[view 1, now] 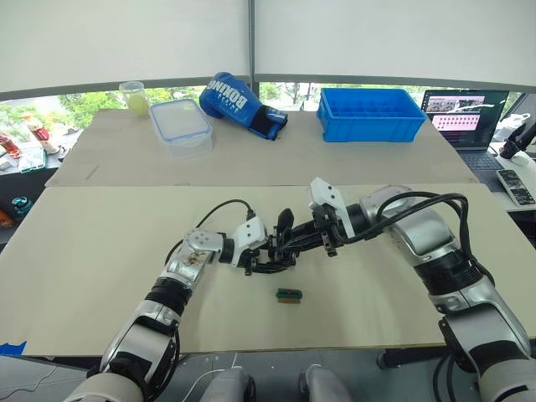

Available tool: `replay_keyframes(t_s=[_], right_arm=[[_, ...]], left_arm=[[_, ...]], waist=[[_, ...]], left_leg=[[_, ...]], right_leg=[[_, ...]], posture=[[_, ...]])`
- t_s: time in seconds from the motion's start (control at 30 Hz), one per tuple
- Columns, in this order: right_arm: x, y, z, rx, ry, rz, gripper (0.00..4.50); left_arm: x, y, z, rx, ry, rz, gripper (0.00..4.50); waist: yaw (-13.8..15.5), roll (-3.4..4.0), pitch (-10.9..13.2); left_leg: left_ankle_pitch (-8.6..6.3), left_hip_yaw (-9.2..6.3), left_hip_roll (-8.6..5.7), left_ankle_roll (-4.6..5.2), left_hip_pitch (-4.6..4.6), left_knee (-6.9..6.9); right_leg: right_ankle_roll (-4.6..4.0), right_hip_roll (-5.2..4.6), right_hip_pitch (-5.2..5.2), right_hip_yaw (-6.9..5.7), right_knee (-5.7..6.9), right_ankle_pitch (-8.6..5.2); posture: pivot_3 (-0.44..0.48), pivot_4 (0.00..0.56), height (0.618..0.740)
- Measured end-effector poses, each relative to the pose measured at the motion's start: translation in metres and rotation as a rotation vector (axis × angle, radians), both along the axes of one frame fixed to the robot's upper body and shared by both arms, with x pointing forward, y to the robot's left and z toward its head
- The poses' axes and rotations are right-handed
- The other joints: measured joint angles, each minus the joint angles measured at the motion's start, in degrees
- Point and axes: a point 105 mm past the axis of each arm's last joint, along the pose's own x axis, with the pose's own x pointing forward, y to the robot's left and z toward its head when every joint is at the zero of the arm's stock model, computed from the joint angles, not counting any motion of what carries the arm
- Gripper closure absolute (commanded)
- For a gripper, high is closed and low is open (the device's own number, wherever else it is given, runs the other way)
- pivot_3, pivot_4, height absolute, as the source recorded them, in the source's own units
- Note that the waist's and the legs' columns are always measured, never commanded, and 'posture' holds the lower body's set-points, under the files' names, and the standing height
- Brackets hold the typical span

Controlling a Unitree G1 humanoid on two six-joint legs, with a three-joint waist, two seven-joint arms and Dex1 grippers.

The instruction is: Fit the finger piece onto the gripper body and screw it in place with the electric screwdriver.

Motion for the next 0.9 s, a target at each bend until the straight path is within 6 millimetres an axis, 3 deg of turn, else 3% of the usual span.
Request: replay_keyframes(t_s=[0.03,0.1,0.17,0.57,0.73,0.9], right_arm=[[0.0,0.0,0.0,0.001,0.0,0.0,4.18],[0.0,0.0,0.001,0.002,-0.004,0.001,3.15],[-0.003,-0.007,-0.016,-0.065,0.017,-0.013,2.55],[-0.01,-0.004,-0.012,-0.008,-0.063,-0.045,2.54],[-0.009,-0.02,-0.006,-0.043,-0.121,-0.073,2.54],[-0.008,-0.041,0.023,-0.023,-0.189,-0.131,2.54]], left_arm=[[0.0,0.0,0.0,0.0,0.0,0.0,2.22],[0.0,0.0,0.0,-0.001,0.0,0.0,2.22],[0.0,0.0,0.001,-0.004,-0.006,-0.005,2.22],[-0.001,0.003,0.004,-0.024,-0.007,-0.004,2.22],[-0.001,0.001,0.004,-0.037,-0.013,-0.001,2.22],[-0.002,-0.003,0.003,-0.059,-0.025,0.001,2.22]], waist=[[0.0,0.0,0.0],[0.01,0.0,0.0],[0.06,-0.1,0.05],[-0.02,0.19,0.31],[0.29,0.22,0.46],[0.96,0.32,0.73]], left_leg=[[0.0,0.0,0.0,0.0,0.0,0.0],[0.0,0.0,0.0,0.0,-0.03,0.0],[0.01,-0.02,0.03,0.0,-0.17,0.0],[0.13,0.02,-0.02,-0.01,-0.51,0.03],[0.13,0.02,-0.04,0.01,-0.55,0.08],[0.13,0.02,-0.02,0.01,-0.58,0.07]], right_leg=[[0.0,0.0,0.0,0.0,0.0,0.0],[0.0,0.0,-0.03,0.0,0.0,0.0],[-0.01,0.01,-0.14,-0.03,0.0,0.0],[-0.01,0.02,-0.29,-0.03,0.04,0.0],[-0.01,0.01,-0.29,-0.04,0.01,0.0],[-0.01,0.02,-0.3,-0.06,-0.01,0.0]], posture=[[0.0,0.15,0.74],[0.0,0.15,0.74],[0.0,0.15,0.74],[0.0,0.15,0.74],[0.0,0.15,0.74],[0.0,0.15,0.74]])
